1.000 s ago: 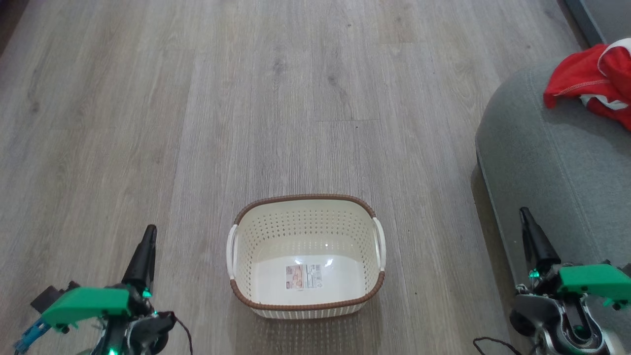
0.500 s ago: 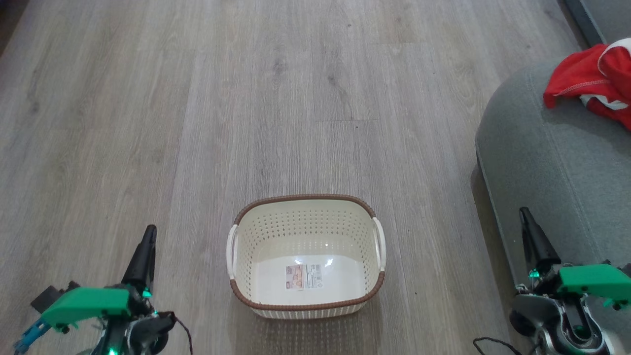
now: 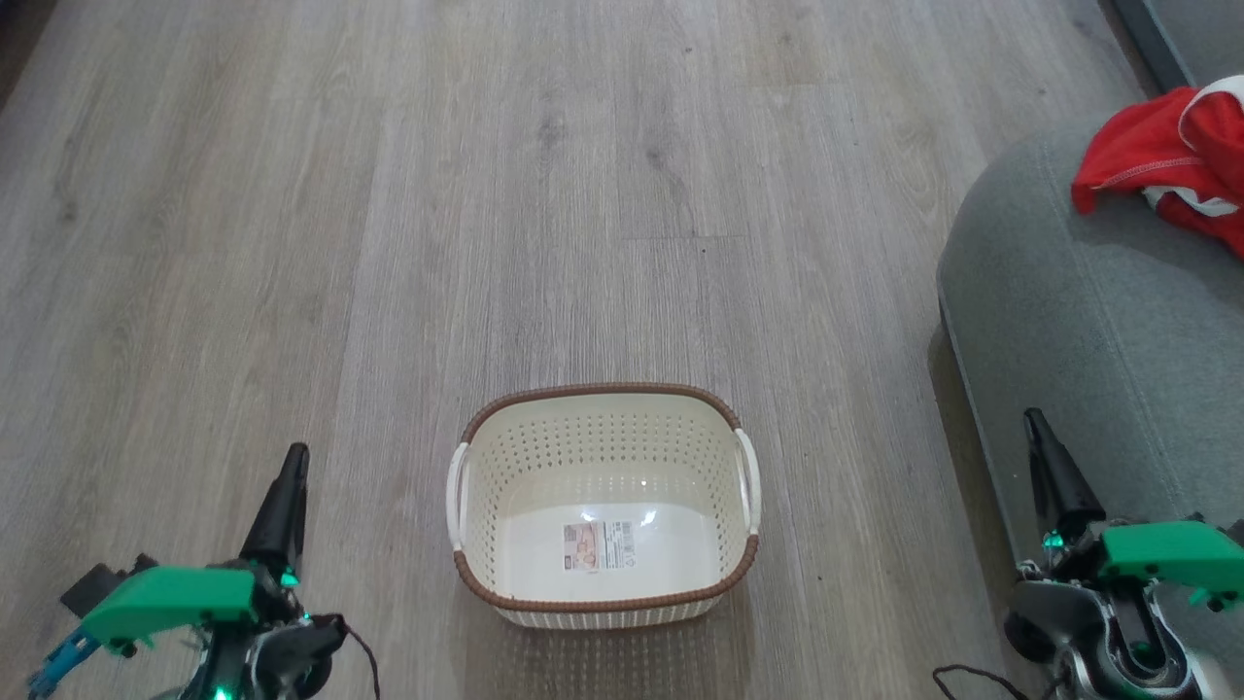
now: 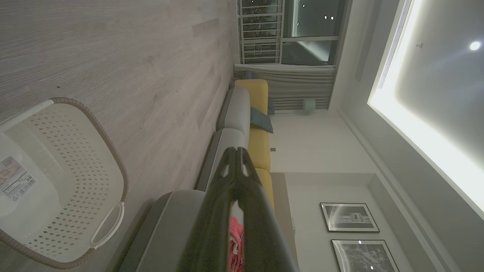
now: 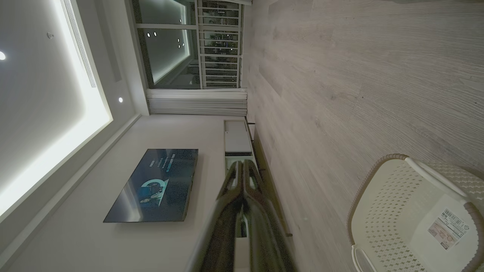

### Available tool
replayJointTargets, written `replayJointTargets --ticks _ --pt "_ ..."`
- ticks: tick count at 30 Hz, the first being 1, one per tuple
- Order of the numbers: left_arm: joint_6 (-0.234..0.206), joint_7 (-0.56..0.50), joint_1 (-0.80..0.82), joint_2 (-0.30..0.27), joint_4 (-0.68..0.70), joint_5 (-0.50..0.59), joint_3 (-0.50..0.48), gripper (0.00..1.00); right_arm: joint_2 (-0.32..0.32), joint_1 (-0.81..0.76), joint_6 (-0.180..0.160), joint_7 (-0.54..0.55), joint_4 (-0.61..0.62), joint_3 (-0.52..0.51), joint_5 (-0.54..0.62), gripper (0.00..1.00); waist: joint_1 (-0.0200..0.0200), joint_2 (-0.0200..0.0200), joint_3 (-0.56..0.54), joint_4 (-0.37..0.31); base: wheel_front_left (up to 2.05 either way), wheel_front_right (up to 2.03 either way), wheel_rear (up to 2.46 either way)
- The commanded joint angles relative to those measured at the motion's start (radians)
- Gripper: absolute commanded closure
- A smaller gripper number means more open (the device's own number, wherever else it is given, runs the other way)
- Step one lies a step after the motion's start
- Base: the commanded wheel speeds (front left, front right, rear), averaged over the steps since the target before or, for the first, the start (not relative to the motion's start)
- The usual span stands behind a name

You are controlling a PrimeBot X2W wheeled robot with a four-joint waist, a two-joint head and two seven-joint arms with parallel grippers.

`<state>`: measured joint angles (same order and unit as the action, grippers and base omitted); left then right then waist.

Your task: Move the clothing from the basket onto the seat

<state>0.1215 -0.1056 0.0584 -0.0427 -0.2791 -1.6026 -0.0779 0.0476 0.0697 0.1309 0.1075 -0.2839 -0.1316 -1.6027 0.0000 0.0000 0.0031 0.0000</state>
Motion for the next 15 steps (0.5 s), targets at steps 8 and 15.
replayJointTargets --ticks 8,15 --pt "0.009 -0.008 0.05 -0.008 0.034 -0.006 -0.036 1.0 0.003 0.038 0.0 0.006 0.039 0.018 -0.006 1.0 0.0 0.0 0.0 0.0 0.0 0.0 0.0" --pt "0.009 -0.008 0.05 -0.008 0.034 -0.006 -0.036 1.0 0.003 0.038 0.0 0.006 0.039 0.018 -0.006 1.0 0.0 0.0 0.0 0.0 0.0 0.0 0.0"
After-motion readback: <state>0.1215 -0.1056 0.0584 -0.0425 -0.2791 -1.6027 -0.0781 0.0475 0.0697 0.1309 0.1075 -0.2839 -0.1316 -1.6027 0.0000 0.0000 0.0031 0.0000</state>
